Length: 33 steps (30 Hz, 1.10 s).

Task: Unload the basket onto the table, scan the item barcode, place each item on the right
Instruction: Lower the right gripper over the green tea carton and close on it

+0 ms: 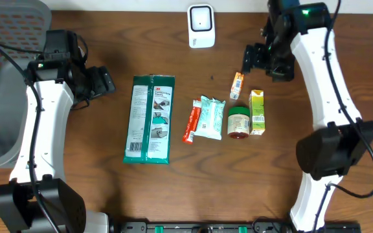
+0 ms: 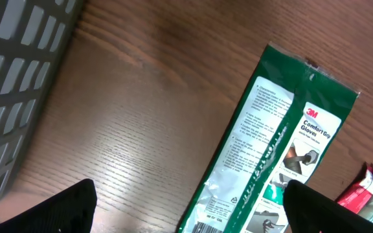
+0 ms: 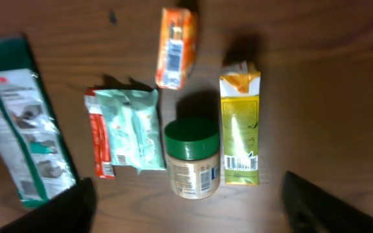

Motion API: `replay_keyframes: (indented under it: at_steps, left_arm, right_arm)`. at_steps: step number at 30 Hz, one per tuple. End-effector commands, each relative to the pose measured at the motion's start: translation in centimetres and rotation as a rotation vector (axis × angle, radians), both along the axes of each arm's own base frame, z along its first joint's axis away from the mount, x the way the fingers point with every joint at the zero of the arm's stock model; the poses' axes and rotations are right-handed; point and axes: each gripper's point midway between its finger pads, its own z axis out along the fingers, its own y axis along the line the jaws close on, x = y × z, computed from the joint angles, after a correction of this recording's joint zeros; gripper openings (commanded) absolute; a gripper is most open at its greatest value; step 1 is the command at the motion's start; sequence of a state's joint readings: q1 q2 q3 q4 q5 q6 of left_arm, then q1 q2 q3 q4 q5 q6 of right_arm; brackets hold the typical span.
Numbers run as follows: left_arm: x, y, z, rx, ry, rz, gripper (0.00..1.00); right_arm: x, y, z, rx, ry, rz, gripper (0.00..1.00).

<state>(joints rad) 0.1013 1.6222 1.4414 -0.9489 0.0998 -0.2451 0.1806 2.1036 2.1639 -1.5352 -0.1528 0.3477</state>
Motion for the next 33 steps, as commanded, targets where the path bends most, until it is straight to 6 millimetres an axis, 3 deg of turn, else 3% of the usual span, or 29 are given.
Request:
replay_keyframes:
  at_steps: [1, 6, 10, 14, 22, 33]
  left_arm:
    - [0.0, 0.1, -0.1, 0.003, 0.005, -0.008, 0.92]
    - [0.0, 0.1, -0.1, 0.003, 0.005, -0.008, 0.92]
    - [0.0, 0.1, -0.1, 0.003, 0.005, -0.008, 0.92]
    - [0.0, 0.1, -0.1, 0.003, 0.005, -0.008, 0.92]
    - [0.0, 0.1, -0.1, 0.003, 0.005, -0.008, 0.92]
    - [0.0, 0.1, -0.1, 0.003, 0.005, -0.008, 0.92]
  right_arm:
    - [-1.1, 0.4, -1.5, -0.035, 0.051, 0.037, 0.72]
    - [-2.5, -2.1, -1.8, -0.238, 0.094, 0.009, 0.77]
    - [-3.2, -2.6, -2.4, -0.261, 0.128, 0.014, 0.84]
    - [-3.2, -3.2, -4.0, -0.265, 0.147, 0.018, 0.82]
    - [-1.7, -2.5, -8.5, -0.178, 0.104, 0.1, 0.74]
    - [-0.1, -2.6, -11.2, -0.164, 0.029, 0.117, 0.71]
